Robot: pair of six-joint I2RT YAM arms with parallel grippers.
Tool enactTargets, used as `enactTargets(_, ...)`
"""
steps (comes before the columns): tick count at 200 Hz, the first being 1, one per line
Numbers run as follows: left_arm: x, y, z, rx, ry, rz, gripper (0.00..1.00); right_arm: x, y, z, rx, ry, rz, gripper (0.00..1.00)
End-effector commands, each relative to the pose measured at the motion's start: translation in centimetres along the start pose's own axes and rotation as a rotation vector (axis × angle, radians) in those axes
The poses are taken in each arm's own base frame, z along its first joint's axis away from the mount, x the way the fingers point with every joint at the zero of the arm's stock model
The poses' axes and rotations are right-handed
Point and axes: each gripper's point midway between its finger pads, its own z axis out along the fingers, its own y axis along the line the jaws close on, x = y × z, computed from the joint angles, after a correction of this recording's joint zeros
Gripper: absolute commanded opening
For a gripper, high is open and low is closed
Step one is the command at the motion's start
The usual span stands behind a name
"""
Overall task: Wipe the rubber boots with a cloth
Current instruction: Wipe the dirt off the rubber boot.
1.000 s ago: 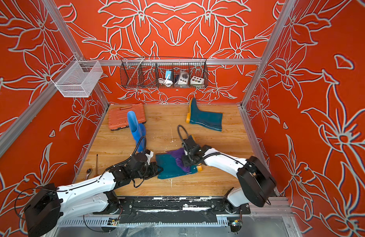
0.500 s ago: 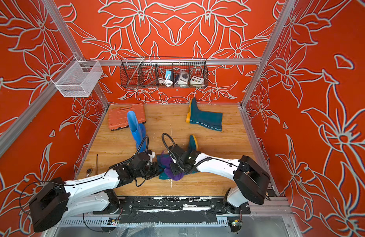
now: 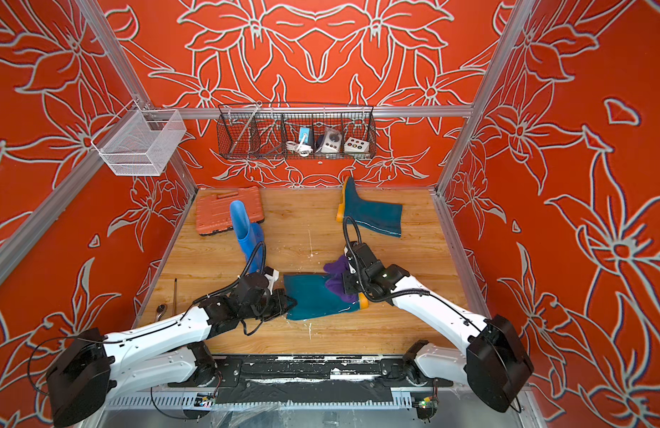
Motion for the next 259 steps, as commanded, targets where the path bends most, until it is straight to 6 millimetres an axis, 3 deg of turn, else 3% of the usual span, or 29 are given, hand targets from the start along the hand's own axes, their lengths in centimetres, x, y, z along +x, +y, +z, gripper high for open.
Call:
enactTargets(1, -0.8, -2.2, 0.2, 0.041, 0.004, -0.016, 0.0, 0.9, 4.9, 1.0, -0.046, 0.037, -0.092, 0.0)
enactTargets(14, -0.9, -2.7, 0.4, 0.045, 0.012, -0.037, 0.0, 1.4, 7.0, 1.7, -0.075, 0.057, -0.133, 0.0)
enactTargets(23, -1.0, -3.1, 0.4, 0.045, 0.014, -0.051, 0.0, 1.9, 6.9, 2.2, -0.066, 0.075, -0.13, 0.0)
enactTargets(49, -1.0, -4.2, 0.0, 0.058, 0.033, -0.07, 0.0, 2.7, 3.1, 2.0, 0.044, 0.074, -0.116, 0.0)
enactTargets(71, -0.9, -4.8, -0.7, 0.087, 0.038, -0.123, 0.0, 3.3, -0.5, 0.2, 0.082, 0.019, -0.029, 0.0)
enactTargets(88, -1.1, -4.6, -1.0, 0.086, 0.02, -0.184, 0.0, 3.5, -0.9, -1.3, 0.046, -0.069, 0.005, 0.0)
enactTargets(117, -1.6, -3.9, -0.7, 0.079, -0.011, -0.31, 0.0, 3.5, 1.5, -3.3, -0.029, -0.232, 0.009, 0.0)
enactTargets(150, -1.8, -3.4, -0.3, 0.103, -0.03, -0.408, 0.0, 3.5, 7.1, -4.8, -0.108, -0.412, -0.096, 0.0)
enactTargets(175, -2.0, -3.2, -0.7, 0.095, -0.051, -0.435, 0.0, 4.3, 11.2, -3.2, -0.145, -0.379, -0.192, 0.0)
enactTargets(188, -2.2, -3.1, -1.1, 0.092, -0.066, -0.449, 0.0, 5.0, 11.6, -1.6, -0.112, -0.328, -0.214, 0.0)
enactTargets(199, -2.3, -3.1, -1.6, 0.095, -0.075, -0.459, 0.0, 5.3, 10.7, -0.7, -0.05, -0.311, -0.221, 0.0)
enactTargets(217, -2.4, -3.3, -2.4, 0.102, -0.088, -0.468, 0.0, 5.5, 7.1, 0.0, 0.075, -0.294, -0.187, 0.0)
enactTargets(239, -2.6, -3.5, -3.6, 0.122, -0.101, -0.468, 0.0, 6.3, 0.7, 0.7, 0.186, -0.212, -0.083, 0.0)
enactTargets(259, -2.6, -3.2, -4.1, 0.116, -0.112, -0.466, 0.0, 6.8, -5.0, -0.4, 0.281, -0.199, 0.012, 0.0)
